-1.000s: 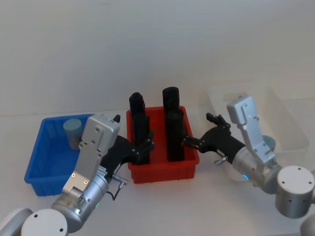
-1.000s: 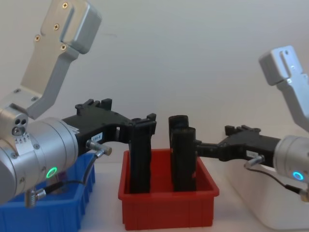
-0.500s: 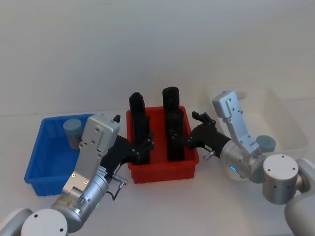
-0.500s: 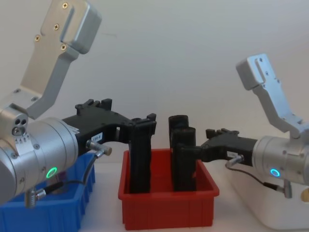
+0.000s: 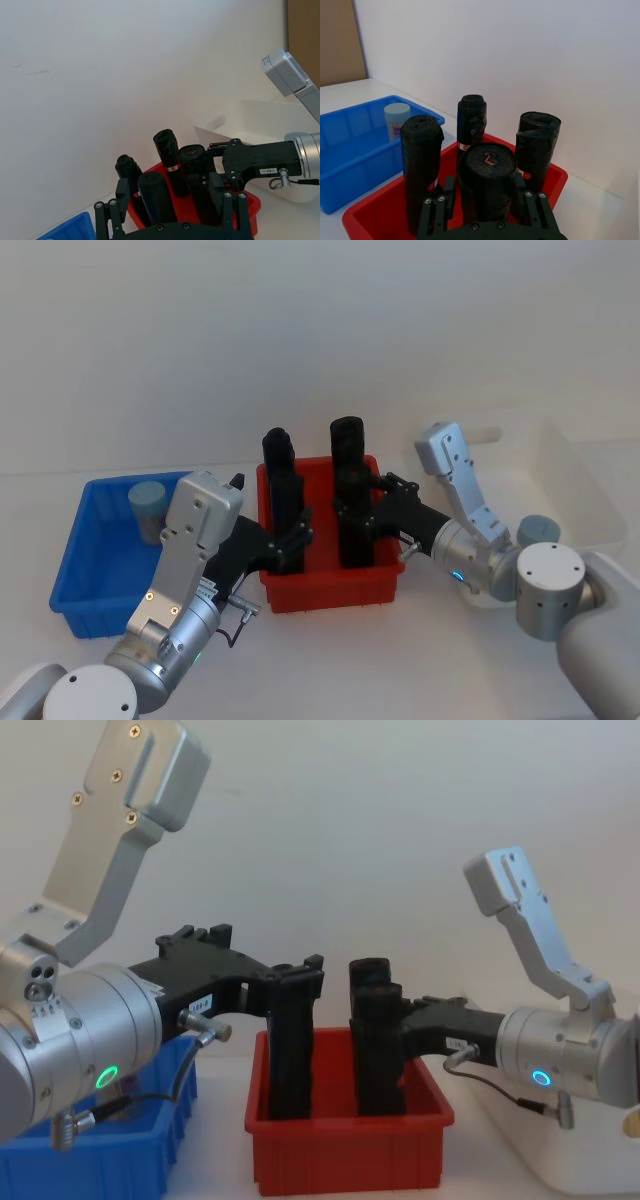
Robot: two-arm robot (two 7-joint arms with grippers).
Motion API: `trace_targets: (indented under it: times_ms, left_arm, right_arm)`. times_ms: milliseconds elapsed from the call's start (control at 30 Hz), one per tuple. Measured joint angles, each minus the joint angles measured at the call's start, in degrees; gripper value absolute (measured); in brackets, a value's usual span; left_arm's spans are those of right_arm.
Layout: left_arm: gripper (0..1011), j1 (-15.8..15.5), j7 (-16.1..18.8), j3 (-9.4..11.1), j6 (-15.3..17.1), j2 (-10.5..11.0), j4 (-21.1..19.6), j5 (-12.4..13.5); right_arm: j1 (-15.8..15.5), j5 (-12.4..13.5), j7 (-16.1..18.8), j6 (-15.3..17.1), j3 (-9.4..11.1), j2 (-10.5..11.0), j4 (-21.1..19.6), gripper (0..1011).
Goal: Pick the cotton swabs from the blue box and place them into the white box.
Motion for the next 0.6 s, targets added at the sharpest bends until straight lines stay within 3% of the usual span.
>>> trace_targets:
  times_ms: [233, 467, 600]
  left_arm:
    - [1004, 0.00, 0.00, 0.00, 0.00, 0.00, 0.00, 0.00]
    - [1004, 0.00, 0.00, 0.00, 0.00, 0.00, 0.00, 0.00]
    - [1004, 0.00, 0.00, 0.00, 0.00, 0.00, 0.00, 0.00]
  right_arm:
    - [2.39, 0.27, 0.35, -2.32, 0.18, -0.75, 4.84, 519]
    - [3.15, 0.67, 0.41, -3.56, 0.51, -0.93, 6.18, 483]
    - [2.21, 1.17, 0.16, -3.59, 0.80, -0.57, 3.63, 465]
